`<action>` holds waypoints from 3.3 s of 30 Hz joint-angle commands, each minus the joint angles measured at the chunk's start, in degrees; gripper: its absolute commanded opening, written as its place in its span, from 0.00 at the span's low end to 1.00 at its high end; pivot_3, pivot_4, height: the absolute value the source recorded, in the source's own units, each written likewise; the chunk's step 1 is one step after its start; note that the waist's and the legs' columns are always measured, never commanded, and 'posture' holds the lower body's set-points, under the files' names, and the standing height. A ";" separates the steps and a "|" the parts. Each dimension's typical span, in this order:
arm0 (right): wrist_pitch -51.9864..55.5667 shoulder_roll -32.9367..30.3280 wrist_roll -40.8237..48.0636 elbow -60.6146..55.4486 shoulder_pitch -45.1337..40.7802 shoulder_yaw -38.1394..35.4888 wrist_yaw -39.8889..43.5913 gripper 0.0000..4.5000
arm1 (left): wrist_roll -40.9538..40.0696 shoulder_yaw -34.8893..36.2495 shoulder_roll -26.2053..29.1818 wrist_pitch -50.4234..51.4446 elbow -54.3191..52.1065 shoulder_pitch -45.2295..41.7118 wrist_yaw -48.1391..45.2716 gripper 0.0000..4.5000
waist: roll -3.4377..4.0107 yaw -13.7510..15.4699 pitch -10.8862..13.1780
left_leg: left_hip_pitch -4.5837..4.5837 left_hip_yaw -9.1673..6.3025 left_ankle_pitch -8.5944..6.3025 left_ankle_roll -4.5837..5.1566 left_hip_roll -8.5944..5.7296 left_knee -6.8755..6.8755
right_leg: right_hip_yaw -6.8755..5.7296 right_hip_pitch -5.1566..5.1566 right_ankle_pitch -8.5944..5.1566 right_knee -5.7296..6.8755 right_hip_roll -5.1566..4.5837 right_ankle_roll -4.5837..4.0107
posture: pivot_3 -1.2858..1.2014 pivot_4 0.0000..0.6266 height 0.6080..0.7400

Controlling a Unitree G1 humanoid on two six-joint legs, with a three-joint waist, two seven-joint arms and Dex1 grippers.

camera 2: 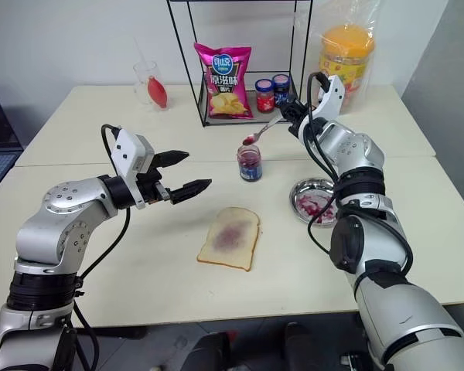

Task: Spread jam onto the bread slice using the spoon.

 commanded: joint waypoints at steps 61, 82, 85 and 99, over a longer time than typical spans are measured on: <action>8.83 -0.58 -2.08 -70.61 40.49 35.31 6.67 0.00 | -4.08 5.09 6.05 -5.22 -23.30 35.06 -4.32 1.00 | -0.14 0.01 -0.09 | -0.11 0.31 -0.01 0.01 0.06 -0.01 | 0.40 -0.38 0.00 0.00 0.03 0.42 | 0.52 0.24 1.00; 19.80 7.66 7.32 -63.06 42.40 23.89 -0.62 0.00 | -4.70 8.50 7.77 -4.43 -20.69 34.07 -5.18 1.00 | -0.15 -0.22 -0.10 | -0.11 0.34 -0.01 0.01 0.06 0.00 | 0.43 -0.38 0.01 0.01 0.04 0.44 | 0.52 0.24 1.00; 16.85 4.69 3.85 -63.07 42.48 28.22 1.80 0.00 | -4.46 7.86 7.73 -4.19 -21.04 33.61 -5.09 1.00 | -0.15 -0.31 -0.10 | -0.10 0.34 -0.01 0.01 0.06 0.00 | 0.43 -0.38 0.01 0.01 0.04 0.44 | 0.52 0.24 1.00; 11.82 3.13 0.80 -57.04 40.34 25.02 1.24 0.00 | -3.64 6.31 7.29 -4.49 -21.43 32.95 -5.11 1.00 | -0.18 -0.23 -0.11 | -0.10 0.36 0.00 0.01 0.05 0.02 | 0.47 -0.37 0.04 0.01 0.04 0.48 | 0.52 0.24 1.00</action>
